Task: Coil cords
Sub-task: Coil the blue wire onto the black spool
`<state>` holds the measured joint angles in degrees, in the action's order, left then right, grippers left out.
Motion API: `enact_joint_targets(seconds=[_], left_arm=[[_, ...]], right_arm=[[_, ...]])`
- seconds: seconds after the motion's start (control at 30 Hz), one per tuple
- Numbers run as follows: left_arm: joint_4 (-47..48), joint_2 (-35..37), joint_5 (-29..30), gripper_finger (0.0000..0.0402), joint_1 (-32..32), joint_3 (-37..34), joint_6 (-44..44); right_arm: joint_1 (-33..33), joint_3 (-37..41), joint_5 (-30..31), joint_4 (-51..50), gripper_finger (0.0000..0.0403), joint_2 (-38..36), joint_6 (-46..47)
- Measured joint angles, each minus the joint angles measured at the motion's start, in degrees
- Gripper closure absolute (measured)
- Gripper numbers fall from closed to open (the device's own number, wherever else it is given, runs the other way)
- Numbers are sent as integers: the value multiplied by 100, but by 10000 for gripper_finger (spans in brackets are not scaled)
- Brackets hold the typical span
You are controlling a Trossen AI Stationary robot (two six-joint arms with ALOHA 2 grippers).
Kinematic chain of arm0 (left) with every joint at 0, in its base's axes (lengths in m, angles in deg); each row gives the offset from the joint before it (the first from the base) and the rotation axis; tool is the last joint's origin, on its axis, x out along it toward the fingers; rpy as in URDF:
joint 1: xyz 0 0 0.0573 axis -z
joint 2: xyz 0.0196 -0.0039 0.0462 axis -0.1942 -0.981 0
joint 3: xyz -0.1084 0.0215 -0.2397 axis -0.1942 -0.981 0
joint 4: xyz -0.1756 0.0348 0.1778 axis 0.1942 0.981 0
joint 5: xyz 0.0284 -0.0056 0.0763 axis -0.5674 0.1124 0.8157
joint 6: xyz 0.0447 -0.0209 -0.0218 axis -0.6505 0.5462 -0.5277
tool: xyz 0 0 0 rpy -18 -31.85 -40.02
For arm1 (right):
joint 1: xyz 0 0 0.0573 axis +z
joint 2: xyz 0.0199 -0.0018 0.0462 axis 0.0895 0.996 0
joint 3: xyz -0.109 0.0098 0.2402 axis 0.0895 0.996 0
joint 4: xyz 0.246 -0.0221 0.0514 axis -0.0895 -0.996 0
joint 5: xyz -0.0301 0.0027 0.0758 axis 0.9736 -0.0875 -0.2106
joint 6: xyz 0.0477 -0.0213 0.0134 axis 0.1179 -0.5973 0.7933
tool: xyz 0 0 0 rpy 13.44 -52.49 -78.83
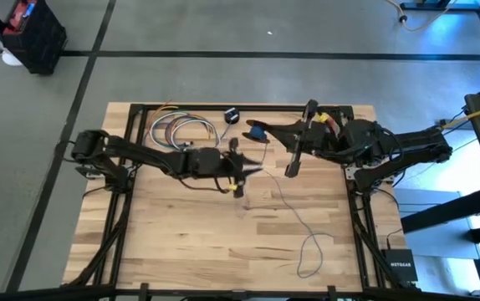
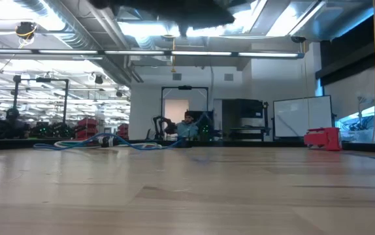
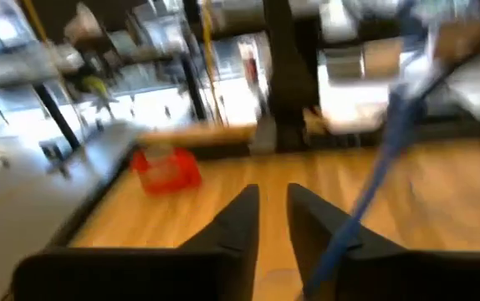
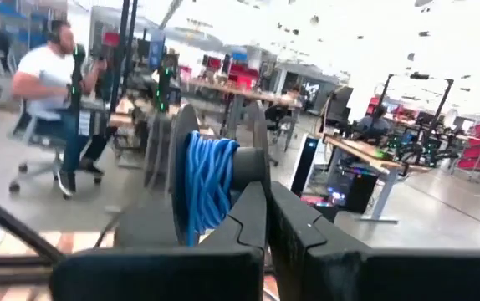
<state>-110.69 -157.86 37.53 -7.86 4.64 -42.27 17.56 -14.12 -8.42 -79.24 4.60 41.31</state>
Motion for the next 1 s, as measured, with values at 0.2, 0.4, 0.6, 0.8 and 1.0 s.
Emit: enact_joint_targets(seconds=[0.2,0.4,0.6,0.8,1.0], left_arm=[[141,36,-6,305,8,37,44],[336,313,-23,302,199,60,78],[706,496,-57,305,437,85,-16],[1454,520,-423,306,547,239,-16],[1013,539,-422,285,476,326,-80]], right_arm=[[-2,24,-13,-49,397,30,-9],[-2,39,2,-178,397,57,-24],[-2,39,3,-176,397,50,-26],[-2,39,4,-148,397,53,-28],[-7,46,4,-157,397,53,-28]])
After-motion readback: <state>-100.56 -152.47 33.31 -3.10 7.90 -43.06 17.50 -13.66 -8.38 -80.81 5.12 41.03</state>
